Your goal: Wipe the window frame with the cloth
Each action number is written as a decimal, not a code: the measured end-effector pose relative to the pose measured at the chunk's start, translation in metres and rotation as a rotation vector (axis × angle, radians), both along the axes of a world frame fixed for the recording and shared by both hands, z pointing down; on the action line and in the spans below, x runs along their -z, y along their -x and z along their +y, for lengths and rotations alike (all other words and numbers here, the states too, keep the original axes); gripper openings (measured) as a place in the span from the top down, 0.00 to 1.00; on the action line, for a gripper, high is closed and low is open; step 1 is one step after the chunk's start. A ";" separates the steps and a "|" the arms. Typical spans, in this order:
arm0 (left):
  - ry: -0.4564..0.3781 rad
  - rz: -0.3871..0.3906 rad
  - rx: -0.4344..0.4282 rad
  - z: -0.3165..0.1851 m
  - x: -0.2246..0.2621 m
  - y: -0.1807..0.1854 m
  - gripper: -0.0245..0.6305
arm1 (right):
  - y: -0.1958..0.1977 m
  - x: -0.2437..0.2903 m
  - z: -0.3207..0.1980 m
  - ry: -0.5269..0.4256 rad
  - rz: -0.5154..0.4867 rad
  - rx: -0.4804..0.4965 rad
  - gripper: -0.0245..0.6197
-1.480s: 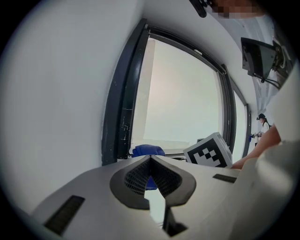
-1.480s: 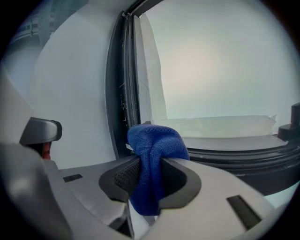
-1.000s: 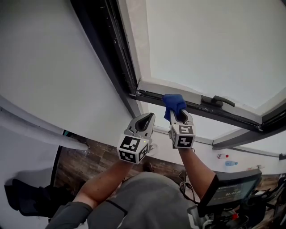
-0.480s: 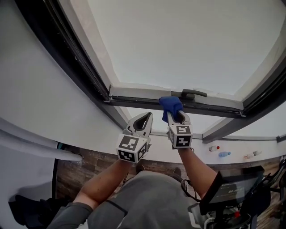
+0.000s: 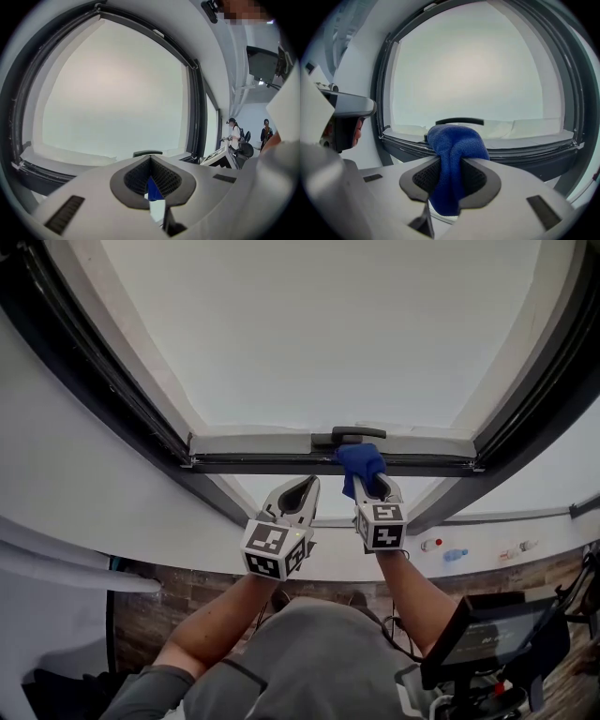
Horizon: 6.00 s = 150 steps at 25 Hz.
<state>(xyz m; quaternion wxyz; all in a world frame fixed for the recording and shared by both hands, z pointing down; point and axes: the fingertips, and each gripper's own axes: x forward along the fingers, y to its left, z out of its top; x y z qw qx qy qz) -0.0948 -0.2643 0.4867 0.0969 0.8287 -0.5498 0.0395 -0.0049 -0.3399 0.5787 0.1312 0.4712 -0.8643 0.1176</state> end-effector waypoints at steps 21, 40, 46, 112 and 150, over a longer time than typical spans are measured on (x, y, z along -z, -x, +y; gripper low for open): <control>-0.012 -0.018 -0.103 -0.045 0.001 -0.147 0.95 | -0.188 -0.002 -0.038 -0.004 -0.016 -0.189 0.77; 0.010 -0.093 -0.128 -0.056 -0.010 -0.207 0.95 | -0.276 -0.013 -0.058 0.002 -0.032 -0.256 0.77; 0.002 -0.098 -0.135 -0.057 -0.003 -0.209 0.95 | -0.274 -0.003 -0.058 -0.004 -0.047 -0.255 0.77; -0.396 -0.034 -0.384 -0.087 0.370 -0.247 0.95 | -0.327 0.530 -0.048 -0.645 -0.183 -0.332 0.77; -0.117 -0.084 -0.226 -0.097 0.084 -0.224 0.95 | -0.331 0.141 -0.069 -0.271 -0.137 -0.381 0.77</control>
